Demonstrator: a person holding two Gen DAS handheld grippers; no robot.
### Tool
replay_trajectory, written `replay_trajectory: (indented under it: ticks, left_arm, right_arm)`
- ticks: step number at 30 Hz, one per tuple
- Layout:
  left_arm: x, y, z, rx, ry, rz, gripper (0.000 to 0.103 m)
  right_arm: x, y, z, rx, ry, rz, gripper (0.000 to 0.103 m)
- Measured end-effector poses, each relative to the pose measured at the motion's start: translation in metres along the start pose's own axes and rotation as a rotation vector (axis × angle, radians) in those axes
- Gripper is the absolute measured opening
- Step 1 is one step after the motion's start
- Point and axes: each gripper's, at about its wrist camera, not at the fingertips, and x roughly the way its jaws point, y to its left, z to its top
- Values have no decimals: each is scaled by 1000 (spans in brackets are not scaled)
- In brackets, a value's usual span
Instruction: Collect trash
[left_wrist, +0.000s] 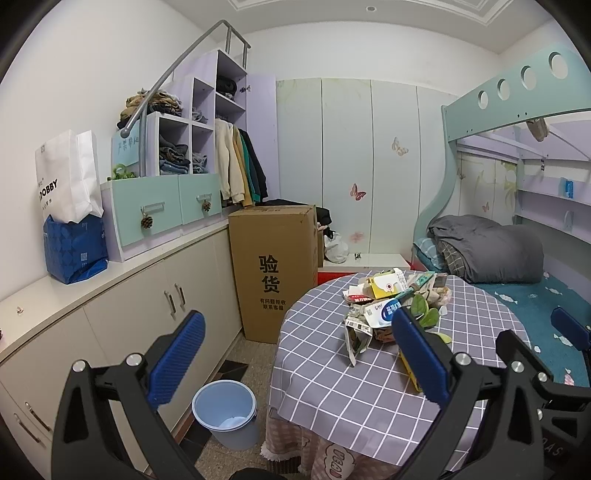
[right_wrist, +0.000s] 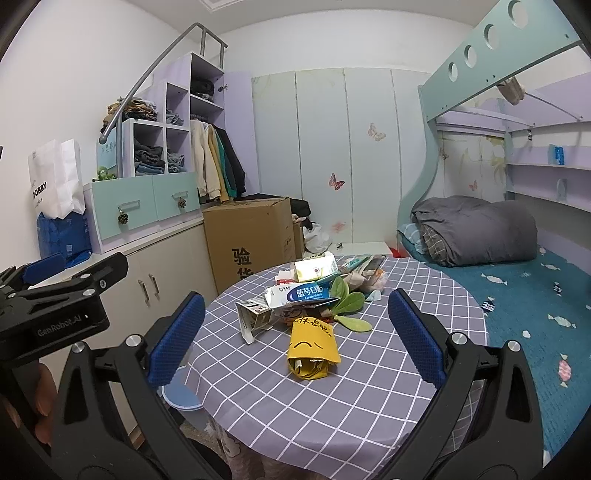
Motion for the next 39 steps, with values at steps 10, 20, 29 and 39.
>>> replay_trajectory:
  ticks: [10,20,29,39]
  left_arm:
    - [0,1,0,3,8,1,99]
    - [9,0,-3,4,23,4,99]
    - [47,-21,-18,41,130,-39,99]
    - [119,-52,-53,49,390,-155,99]
  right_arm:
    - [0,0,1,-4,-1,-4,97]
    - [10,-6,-2,37,53,34,97]
    - [44,-30,-19,94,163,2,97]
    - [89,-69,-49,165,308,-51,97]
